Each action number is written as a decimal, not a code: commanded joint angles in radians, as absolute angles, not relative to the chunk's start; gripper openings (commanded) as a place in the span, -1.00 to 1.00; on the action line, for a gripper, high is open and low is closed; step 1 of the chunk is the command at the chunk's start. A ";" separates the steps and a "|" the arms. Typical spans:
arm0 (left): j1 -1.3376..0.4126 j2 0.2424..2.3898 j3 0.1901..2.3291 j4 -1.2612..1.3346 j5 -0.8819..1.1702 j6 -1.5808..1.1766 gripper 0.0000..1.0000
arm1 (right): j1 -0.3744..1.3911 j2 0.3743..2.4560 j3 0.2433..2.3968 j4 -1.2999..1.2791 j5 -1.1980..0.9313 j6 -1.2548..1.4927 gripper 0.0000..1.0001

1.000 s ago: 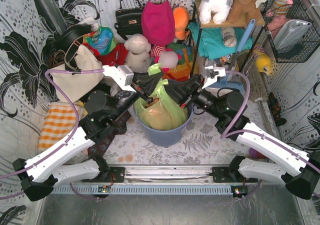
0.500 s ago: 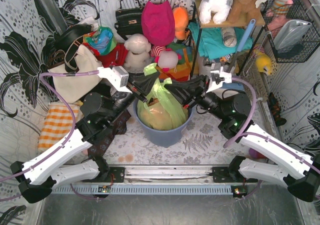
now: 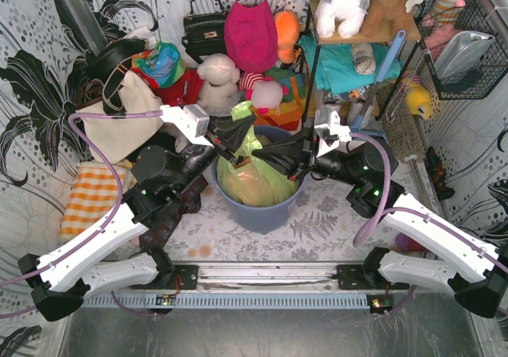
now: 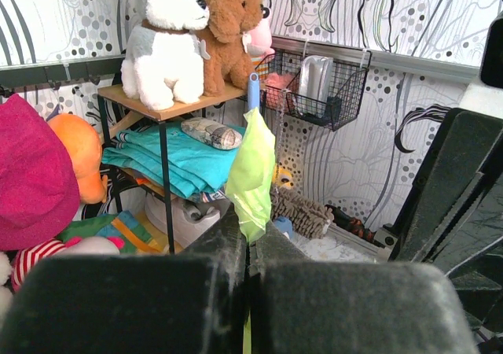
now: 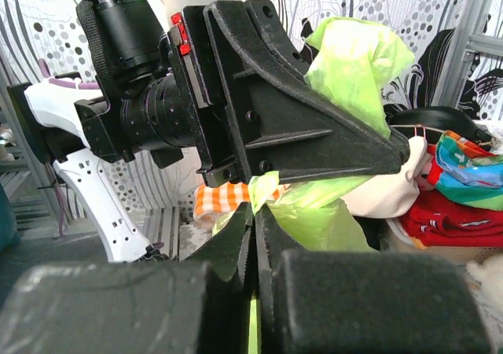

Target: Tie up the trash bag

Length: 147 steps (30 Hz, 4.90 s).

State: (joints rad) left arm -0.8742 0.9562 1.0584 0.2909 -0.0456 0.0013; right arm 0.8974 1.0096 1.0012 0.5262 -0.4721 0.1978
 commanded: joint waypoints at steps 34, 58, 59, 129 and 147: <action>-0.865 0.988 1.028 0.315 -0.100 0.009 -1.00 | 1.041 1.138 1.338 -0.091 -0.149 0.135 -1.00; -0.865 0.983 1.025 0.353 -0.071 -0.026 -1.00 | 1.127 1.212 1.396 -0.170 0.080 0.321 -1.00; -0.865 0.982 1.022 0.352 -0.071 -0.027 -1.00 | 1.128 1.216 1.389 -0.150 0.102 0.331 -1.00; -0.569 0.954 1.158 -0.206 0.027 -0.276 0.29 | 1.189 1.287 1.060 0.499 0.715 0.479 -1.00; -0.527 0.977 1.225 -0.319 0.104 -0.328 0.16 | 1.188 1.312 1.077 0.500 0.689 0.499 -1.00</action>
State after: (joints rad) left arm -0.5358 0.9676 1.2026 -0.2893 0.0917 -0.3180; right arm 1.1835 1.3144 1.0550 0.4858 0.6960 0.4801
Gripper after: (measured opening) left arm 0.585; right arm 0.003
